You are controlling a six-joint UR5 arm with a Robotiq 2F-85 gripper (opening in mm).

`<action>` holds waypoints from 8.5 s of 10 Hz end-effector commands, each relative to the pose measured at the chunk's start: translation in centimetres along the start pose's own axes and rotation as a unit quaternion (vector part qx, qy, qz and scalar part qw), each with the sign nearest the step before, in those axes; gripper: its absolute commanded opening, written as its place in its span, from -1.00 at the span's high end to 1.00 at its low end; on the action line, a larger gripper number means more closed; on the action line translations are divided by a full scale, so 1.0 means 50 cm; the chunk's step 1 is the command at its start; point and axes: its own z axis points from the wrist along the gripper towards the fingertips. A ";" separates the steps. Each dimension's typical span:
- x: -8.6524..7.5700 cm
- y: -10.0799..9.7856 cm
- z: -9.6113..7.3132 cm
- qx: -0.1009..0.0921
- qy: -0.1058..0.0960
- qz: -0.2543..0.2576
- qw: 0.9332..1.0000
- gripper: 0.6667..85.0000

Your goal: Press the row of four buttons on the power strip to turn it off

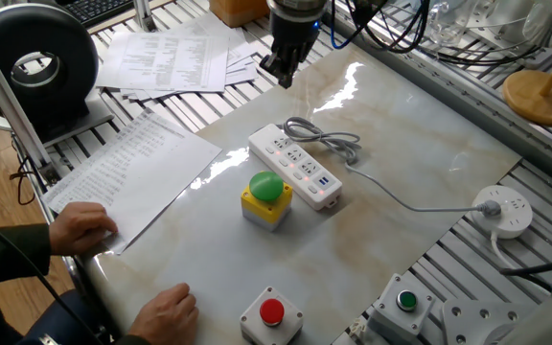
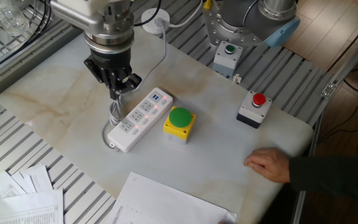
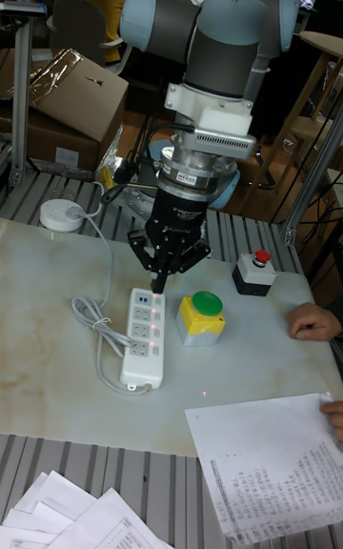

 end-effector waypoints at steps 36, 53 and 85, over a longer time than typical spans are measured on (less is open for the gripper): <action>0.064 0.079 0.224 -0.004 -0.013 -0.070 0.997 0.99; 0.087 0.048 0.238 -0.004 -0.024 -0.080 0.997 0.99; 0.102 0.102 0.197 -0.003 -0.028 -0.062 0.998 0.99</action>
